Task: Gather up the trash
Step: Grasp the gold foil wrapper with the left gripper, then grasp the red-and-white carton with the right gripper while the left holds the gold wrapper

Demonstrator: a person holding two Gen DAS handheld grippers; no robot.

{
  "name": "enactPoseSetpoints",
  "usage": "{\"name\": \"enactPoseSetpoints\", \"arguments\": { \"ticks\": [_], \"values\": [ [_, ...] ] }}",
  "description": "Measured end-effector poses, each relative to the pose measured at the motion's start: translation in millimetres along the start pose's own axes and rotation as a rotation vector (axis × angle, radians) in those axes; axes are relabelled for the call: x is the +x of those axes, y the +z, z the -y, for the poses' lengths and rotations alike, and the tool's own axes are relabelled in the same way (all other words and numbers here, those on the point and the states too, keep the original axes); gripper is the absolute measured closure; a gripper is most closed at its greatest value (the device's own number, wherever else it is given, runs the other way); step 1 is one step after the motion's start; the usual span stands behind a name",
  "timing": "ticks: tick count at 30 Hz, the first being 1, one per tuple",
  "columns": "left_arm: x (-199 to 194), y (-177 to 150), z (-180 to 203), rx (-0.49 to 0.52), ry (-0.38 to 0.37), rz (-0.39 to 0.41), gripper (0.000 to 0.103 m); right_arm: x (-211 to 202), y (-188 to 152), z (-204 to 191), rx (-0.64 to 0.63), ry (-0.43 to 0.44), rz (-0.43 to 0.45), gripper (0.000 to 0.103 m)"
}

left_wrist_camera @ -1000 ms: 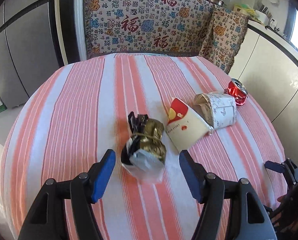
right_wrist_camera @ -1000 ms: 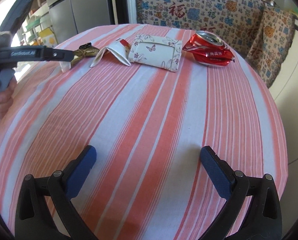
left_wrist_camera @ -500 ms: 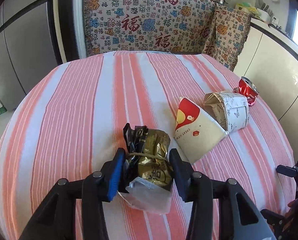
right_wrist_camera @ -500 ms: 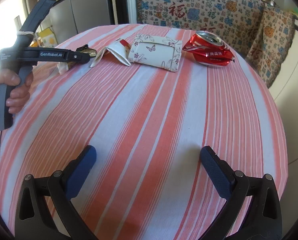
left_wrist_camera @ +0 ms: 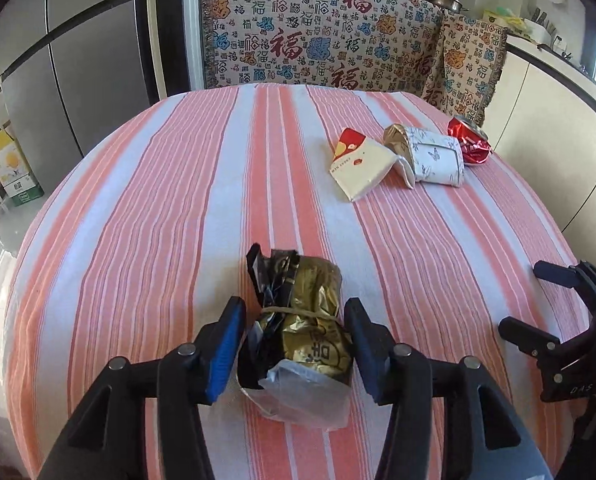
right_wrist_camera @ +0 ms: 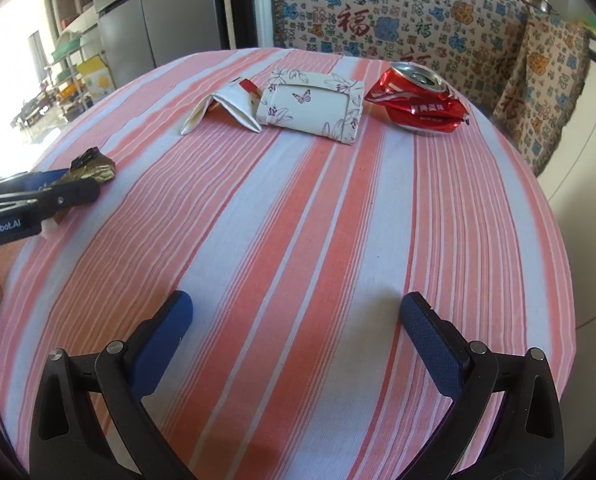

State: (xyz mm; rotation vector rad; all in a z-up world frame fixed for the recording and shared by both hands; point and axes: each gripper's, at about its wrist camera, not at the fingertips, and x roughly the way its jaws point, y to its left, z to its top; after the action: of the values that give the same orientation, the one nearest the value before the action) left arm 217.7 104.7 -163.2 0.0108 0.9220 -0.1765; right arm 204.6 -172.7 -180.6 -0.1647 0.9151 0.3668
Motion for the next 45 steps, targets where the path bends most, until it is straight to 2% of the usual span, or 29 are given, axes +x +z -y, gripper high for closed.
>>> {"name": "enactPoseSetpoints", "arguments": {
  "ticks": [2,4,9,18,23,28,30,32,36,38,40,42,45],
  "values": [
    [1,-1,4,0.025,0.025,0.013,0.048,0,0,0,-0.001,0.000,0.000,0.001],
    [2,0,5,0.033,0.024,0.012,0.042,0,0,0,-0.001,0.000,0.000,0.001],
    [5,-1,9,0.057,0.036,0.006,0.035,0,0,0,-0.002,0.001,0.001,0.001],
    [6,-1,9,0.052,0.031,0.007,0.035,0,6,7,0.009,0.032,-0.017,0.001],
    [5,-2,9,0.052,0.031,0.008,0.035,0,42,5,0.055,0.098,0.014,0.002],
    [6,-1,9,0.052,0.031,0.008,0.035,9,107,-28,-0.049,0.163,0.068,0.013],
    [6,-1,9,0.052,0.032,0.008,0.035,24,128,-38,-0.085,0.160,0.061,0.026],
    [6,-1,9,0.052,0.033,0.008,0.035,43,142,-46,-0.109,0.157,0.040,0.032],
    [6,-1,9,0.052,0.032,0.008,0.035,80,150,-48,-0.098,0.120,-0.029,0.037],
    [6,-1,9,0.051,0.032,0.008,0.035,87,147,-43,-0.068,0.098,-0.036,0.038],
    [5,-2,9,0.051,0.031,0.008,0.035,86,144,-39,-0.045,0.097,-0.023,0.048],
    [5,-2,9,0.050,0.031,0.008,0.035,79,141,-38,-0.045,0.097,-0.017,0.069],
    [5,-2,9,0.050,0.031,0.008,0.035,66,129,-40,-0.071,0.126,-0.035,0.078]
  ]
}}
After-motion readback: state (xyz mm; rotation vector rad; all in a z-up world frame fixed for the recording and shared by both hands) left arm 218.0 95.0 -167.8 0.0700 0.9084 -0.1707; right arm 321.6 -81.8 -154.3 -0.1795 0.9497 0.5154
